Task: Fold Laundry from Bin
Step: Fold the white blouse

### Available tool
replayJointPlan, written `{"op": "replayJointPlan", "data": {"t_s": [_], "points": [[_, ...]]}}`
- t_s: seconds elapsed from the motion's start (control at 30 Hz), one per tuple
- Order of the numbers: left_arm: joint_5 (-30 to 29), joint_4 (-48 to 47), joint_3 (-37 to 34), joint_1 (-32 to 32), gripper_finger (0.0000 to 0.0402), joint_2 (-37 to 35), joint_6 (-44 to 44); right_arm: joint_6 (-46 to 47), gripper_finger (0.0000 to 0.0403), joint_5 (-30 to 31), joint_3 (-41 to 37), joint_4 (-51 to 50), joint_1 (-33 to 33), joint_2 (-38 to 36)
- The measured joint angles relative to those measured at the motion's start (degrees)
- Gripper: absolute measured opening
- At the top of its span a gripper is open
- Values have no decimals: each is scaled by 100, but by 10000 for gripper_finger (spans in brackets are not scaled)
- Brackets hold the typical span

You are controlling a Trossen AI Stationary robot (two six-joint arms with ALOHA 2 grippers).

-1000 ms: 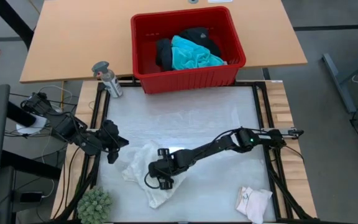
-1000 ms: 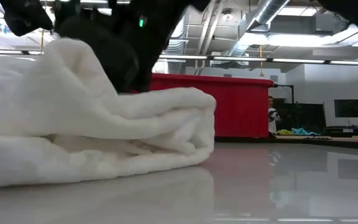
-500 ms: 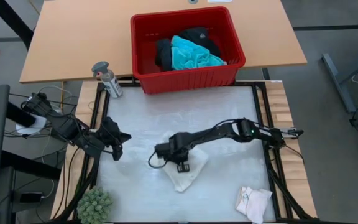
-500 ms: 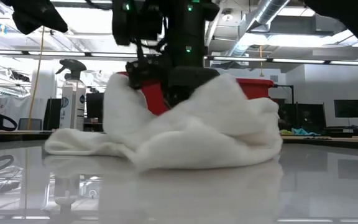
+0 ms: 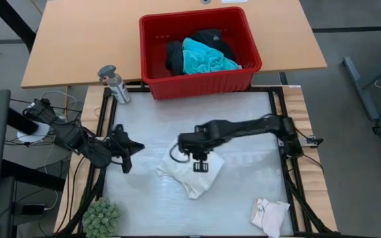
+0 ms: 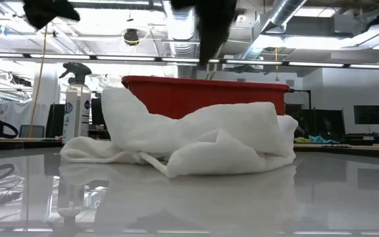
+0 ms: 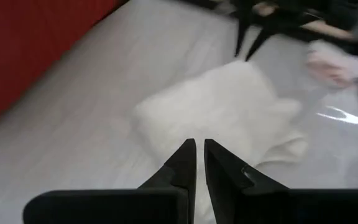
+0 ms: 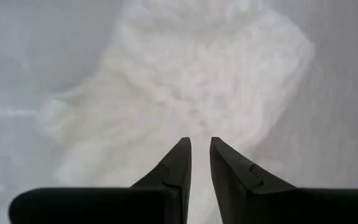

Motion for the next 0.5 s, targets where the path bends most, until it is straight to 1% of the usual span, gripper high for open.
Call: {"op": "replayJointPlan", "data": {"t_s": [0.1, 0.2, 0.27, 0.33, 0.4, 0.5], "points": [[496, 1118, 0, 252, 32, 425, 1046, 560, 85, 45, -2, -95, 305, -555], [881, 1851, 0, 629, 49, 964, 1546, 1268, 85, 554, 20, -361, 729, -988], [1220, 2177, 0, 980, 60, 1411, 1752, 1735, 85, 1003, 13, -502, 1082, -1147], [1393, 2389, 0, 1309, 65, 1861, 1788, 2216, 85, 1436, 4, -605, 1432, -1230], [1624, 2612, -4, 1616, 63, 2245, 1798, 2695, 85, 1855, 3, -726, 1768, -1321], [2106, 2798, -2, 1934, 51, 2750, 1799, 3262, 85, 2348, 13, -847, 2173, -1369]]}}
